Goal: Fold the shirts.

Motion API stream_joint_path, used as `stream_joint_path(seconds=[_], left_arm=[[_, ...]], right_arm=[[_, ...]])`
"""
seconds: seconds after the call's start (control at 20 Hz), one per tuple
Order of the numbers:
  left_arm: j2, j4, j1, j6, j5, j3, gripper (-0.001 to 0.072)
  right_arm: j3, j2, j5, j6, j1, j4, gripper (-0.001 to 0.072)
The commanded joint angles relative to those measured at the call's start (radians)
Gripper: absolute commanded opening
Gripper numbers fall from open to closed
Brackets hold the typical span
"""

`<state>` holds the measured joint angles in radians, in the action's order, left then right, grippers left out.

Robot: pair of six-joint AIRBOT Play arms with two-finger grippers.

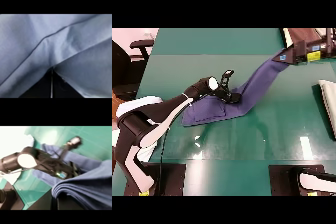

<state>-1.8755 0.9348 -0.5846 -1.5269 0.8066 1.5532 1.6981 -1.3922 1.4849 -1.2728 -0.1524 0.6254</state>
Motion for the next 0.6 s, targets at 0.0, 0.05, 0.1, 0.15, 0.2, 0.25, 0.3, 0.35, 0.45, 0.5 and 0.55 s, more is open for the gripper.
stream_joint_path(seconds=[0.0, 0.05, 0.1, 0.15, 0.2, 0.25, 0.3, 0.35, 0.45, 0.5, 0.55], left_arm=[[0.026, 0.005, 0.043, 0.002, 0.070, 0.052, 0.0027], [0.063, 0.010, 0.077, 0.009, 0.085, 0.064, 0.0027], [0.109, 0.013, 0.116, 0.018, 0.095, 0.069, 0.0027], [0.170, 0.028, 0.165, 0.025, 0.108, 0.069, 0.0027], [0.230, 0.046, 0.215, 0.043, 0.124, 0.069, 0.0028], [0.293, 0.072, 0.264, 0.046, 0.140, 0.069, 0.0027], [0.363, 0.109, 0.320, 0.046, 0.158, 0.069, 0.0028], [0.432, 0.151, 0.373, 0.046, 0.174, 0.069, 0.0028], [0.554, 0.227, 0.461, 0.045, 0.190, 0.069, 0.0028], [0.605, 0.259, 0.497, 0.043, 0.191, 0.069, 0.0028], [0.650, 0.275, 0.529, 0.042, 0.190, 0.069, 0.0028]], right_arm=[[0.025, 0.004, -0.045, -0.002, -0.103, -0.005, 0.0014], [0.025, 0.003, -0.056, -0.002, -0.136, -0.005, 0.0014], [0.025, 0.002, -0.073, -0.001, -0.171, -0.005, 0.0014], [0.025, -0.005, -0.092, -0.001, -0.211, -0.006, 0.0014], [0.025, -0.017, -0.116, 0.000, -0.256, -0.004, 0.0015], [0.025, -0.038, -0.142, 0.013, -0.310, -0.006, 0.0015], [0.025, -0.066, -0.178, 0.031, -0.374, -0.006, 0.0015], [0.025, -0.098, -0.225, 0.039, -0.437, -0.007, 0.0015], [0.027, -0.179, -0.343, 0.071, -0.568, -0.006, 0.0020], [0.047, -0.231, -0.394, 0.108, -0.629, -0.005, 0.0130], [0.084, -0.285, -0.420, 0.116, -0.676, -0.004, 0.0323]])
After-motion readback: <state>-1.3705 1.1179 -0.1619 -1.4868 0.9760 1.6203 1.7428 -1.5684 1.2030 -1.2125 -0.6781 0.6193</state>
